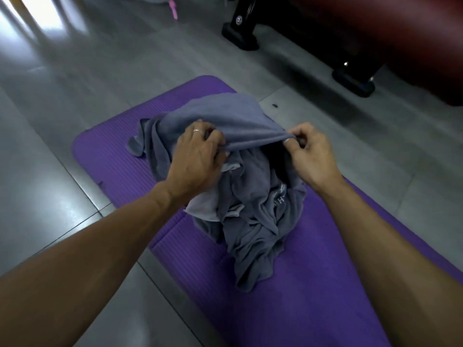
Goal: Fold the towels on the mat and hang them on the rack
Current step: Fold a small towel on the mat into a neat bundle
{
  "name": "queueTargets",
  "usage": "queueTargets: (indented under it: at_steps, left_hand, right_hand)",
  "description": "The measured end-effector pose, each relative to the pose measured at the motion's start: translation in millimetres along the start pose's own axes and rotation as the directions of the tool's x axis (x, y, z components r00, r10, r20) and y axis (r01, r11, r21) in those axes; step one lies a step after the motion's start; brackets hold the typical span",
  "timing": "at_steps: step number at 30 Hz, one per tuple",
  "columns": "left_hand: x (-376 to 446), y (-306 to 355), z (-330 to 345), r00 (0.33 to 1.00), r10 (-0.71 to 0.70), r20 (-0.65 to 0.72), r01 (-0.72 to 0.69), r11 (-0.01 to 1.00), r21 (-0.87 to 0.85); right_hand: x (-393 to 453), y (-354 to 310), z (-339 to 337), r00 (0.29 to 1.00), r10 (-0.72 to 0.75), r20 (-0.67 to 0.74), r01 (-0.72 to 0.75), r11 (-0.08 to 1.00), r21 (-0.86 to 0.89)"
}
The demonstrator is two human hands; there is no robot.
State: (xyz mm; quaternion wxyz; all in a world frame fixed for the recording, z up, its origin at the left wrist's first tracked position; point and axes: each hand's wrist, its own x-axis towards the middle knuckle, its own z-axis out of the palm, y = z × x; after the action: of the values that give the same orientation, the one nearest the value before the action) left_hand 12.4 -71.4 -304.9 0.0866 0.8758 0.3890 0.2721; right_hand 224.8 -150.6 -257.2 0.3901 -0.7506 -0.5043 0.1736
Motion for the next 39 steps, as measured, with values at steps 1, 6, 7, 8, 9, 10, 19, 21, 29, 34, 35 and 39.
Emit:
queueTargets:
  at_steps: [1,6,7,8,9,10,19,21,29,34,35,39]
  left_hand:
    - [5.6,9.3,-2.1,0.999,0.039,0.013,-0.038,0.998,-0.048]
    - [35.6,66.6,2.4,0.987,0.148,0.064,-0.133,0.974,-0.185]
    - [40.3,80.3,6.8,0.983,0.157,0.092,-0.137,0.972,-0.191]
    - [43.6,95.2,11.3,0.979,0.16,0.125,-0.132,0.97,-0.203]
    - [44.6,111.3,15.2,0.972,0.174,0.157,-0.138,0.966,-0.219]
    - [43.1,129.1,18.8,0.959,0.211,0.191,-0.163,0.958,-0.237]
    - [19.1,328.9,50.7,0.697,0.535,0.477,-0.441,0.845,-0.303]
    - [8.6,364.1,65.3,0.697,0.553,0.457,-0.463,0.833,-0.303]
    - [-96.1,399.2,155.7,0.643,0.444,0.625,-0.193,0.883,-0.429]
    - [-139.7,401.2,178.1,0.59,0.565,0.577,-0.287,0.814,-0.504]
    - [-146.2,396.3,178.7,0.608,0.53,0.591,-0.314,0.844,-0.434]
    - [-167.6,360.1,178.9,0.787,0.055,0.614,-0.194,0.968,0.162]
  right_hand:
    - [-1.3,1.6,-7.7,0.999,0.041,-0.028,-0.04,0.998,0.047]
    - [-20.6,28.4,-58.4,0.979,0.041,-0.199,-0.048,0.998,-0.027]
    - [-28.5,33.5,-74.2,0.979,0.025,-0.204,-0.045,0.994,-0.096]
    - [-37.4,39.5,-92.3,0.98,0.008,-0.196,-0.045,0.982,-0.184]
    - [-48.7,44.2,-112.4,0.985,-0.003,-0.175,-0.047,0.959,-0.278]
    - [-61.8,49.5,-133.7,0.988,-0.001,-0.157,-0.056,0.931,-0.36]
    - [-185.0,103.8,-316.0,0.98,0.103,-0.172,-0.191,0.737,-0.649]
    - [-214.0,122.8,-340.6,0.975,0.132,-0.177,-0.215,0.746,-0.631]
    - [-341.5,251.0,-322.0,0.869,0.493,0.053,-0.378,0.728,-0.572]
    - [-336.8,282.3,-273.8,0.934,0.294,0.2,-0.197,0.896,-0.398]
    - [-329.5,286.1,-261.6,0.937,0.271,0.222,-0.143,0.875,-0.462]
    - [-318.3,301.2,-250.4,0.959,0.249,0.134,-0.129,0.807,-0.576]
